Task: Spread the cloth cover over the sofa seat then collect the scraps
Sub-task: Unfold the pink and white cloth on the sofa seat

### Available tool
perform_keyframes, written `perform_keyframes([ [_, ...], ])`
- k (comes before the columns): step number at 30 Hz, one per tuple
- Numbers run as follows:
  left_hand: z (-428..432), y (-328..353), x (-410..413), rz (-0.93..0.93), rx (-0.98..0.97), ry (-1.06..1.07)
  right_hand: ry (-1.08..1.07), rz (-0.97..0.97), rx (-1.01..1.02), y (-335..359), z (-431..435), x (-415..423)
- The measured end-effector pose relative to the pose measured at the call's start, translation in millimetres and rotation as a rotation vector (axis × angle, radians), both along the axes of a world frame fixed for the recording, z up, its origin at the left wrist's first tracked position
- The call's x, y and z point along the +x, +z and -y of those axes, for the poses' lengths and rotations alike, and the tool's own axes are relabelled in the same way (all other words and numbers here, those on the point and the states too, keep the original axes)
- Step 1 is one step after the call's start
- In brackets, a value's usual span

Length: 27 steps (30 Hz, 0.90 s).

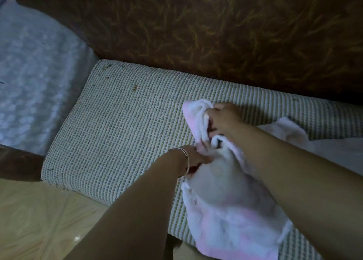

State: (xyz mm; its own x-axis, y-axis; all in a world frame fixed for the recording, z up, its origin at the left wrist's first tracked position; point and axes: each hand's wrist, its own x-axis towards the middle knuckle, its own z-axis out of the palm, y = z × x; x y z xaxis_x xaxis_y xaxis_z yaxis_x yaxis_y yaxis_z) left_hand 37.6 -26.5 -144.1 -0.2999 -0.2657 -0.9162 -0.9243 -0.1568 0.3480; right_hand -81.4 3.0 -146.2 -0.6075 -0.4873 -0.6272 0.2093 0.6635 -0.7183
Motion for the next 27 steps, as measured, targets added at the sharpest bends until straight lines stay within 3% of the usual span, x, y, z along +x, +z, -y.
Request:
perform_keyframes([
  [4, 34.7, 3.6, -6.4, 0.05, -0.296, 0.172, -0.04, -0.099, -0.035, 5.5, 2.4, -5.2],
  [7, 67.5, 12.1, -5.4, 0.11, -0.752, 0.242, -0.08, -0.096, -0.136, 10.1, 10.4, -4.4],
  [9, 76.1, 20.7, -1.5, 0.041, -0.939, 0.327, -0.038, -0.097, -0.184, 11.1, 18.1, -0.4],
  [11, 75.3, 25.8, 2.5, -0.065, -0.999, 0.326, 0.097, -0.17, -0.127, 8.7, 24.6, 2.4],
  [14, 70.3, 13.2, 13.1, -0.037, -0.891, 0.266, 0.391, -0.33, 0.104, 7.6, 24.2, 8.8],
  [19, 63.0, -14.3, 38.4, 0.387, -0.604, 0.215, 0.713, -0.526, 0.292, -1.2, 28.3, 26.6],
  [23, 44.3, -39.2, 56.9, 0.338, -0.328, -0.005, 0.879, -0.637, 0.46, -11.5, 39.4, 41.0],
  [25, 40.3, -41.6, 54.8, 0.247, -0.372, -0.061, 0.96, -0.709, 0.516, -16.5, 43.5, 48.1],
  [27, 47.0, -39.7, 50.8, 0.177, -0.461, 0.05, 0.96, -0.751, 0.518, -19.1, 49.2, 53.3],
])
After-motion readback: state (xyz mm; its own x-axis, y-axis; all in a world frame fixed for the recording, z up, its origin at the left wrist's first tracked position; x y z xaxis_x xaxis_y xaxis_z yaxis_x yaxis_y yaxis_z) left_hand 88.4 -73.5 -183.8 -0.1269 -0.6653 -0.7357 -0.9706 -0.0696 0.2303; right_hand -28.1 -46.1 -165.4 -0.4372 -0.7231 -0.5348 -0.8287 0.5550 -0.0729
